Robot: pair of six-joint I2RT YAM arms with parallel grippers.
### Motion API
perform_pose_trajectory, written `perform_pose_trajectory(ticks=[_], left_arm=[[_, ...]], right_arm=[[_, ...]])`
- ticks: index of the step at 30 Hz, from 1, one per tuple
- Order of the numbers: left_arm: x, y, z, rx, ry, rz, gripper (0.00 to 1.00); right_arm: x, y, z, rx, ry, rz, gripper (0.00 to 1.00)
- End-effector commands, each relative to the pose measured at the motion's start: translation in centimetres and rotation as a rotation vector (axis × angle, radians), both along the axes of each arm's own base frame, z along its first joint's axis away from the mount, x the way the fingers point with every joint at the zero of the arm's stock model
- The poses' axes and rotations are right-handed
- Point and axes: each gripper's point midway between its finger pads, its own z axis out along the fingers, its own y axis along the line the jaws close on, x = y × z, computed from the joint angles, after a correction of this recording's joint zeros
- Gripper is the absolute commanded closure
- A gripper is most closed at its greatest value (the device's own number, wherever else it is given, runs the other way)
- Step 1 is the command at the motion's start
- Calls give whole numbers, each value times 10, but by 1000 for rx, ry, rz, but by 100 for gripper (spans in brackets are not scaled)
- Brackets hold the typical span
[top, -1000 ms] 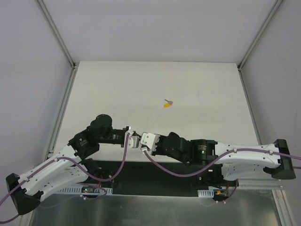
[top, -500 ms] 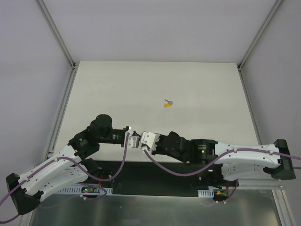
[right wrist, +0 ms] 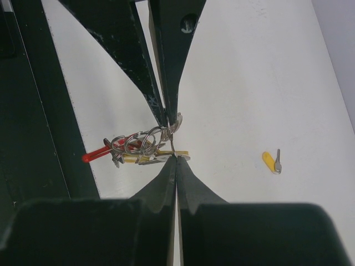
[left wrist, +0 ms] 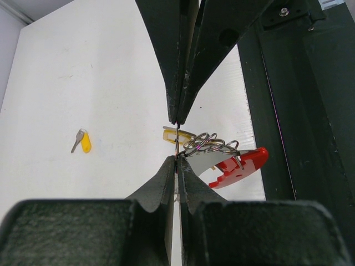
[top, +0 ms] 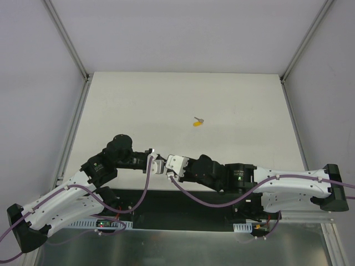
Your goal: Put the keys on the keyring
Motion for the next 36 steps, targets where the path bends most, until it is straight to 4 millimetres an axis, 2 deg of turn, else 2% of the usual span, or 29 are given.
perform_pose_trajectory(ticks=[1,19,26,36], left_arm=[[-4,-7,16,-58,-28,-41,100],[-5,-10,17,-57,12,-37,100],[-4,-10,19,-58,25,-27,100],[1,-10,24,-77,35,10,100]], right_arm=[[0,12,33,100,2,0,99],[-4,29,40,140,21,32,99],[-11,40,39,154,54,60,99],[-14,43,37,162,81,65,99]])
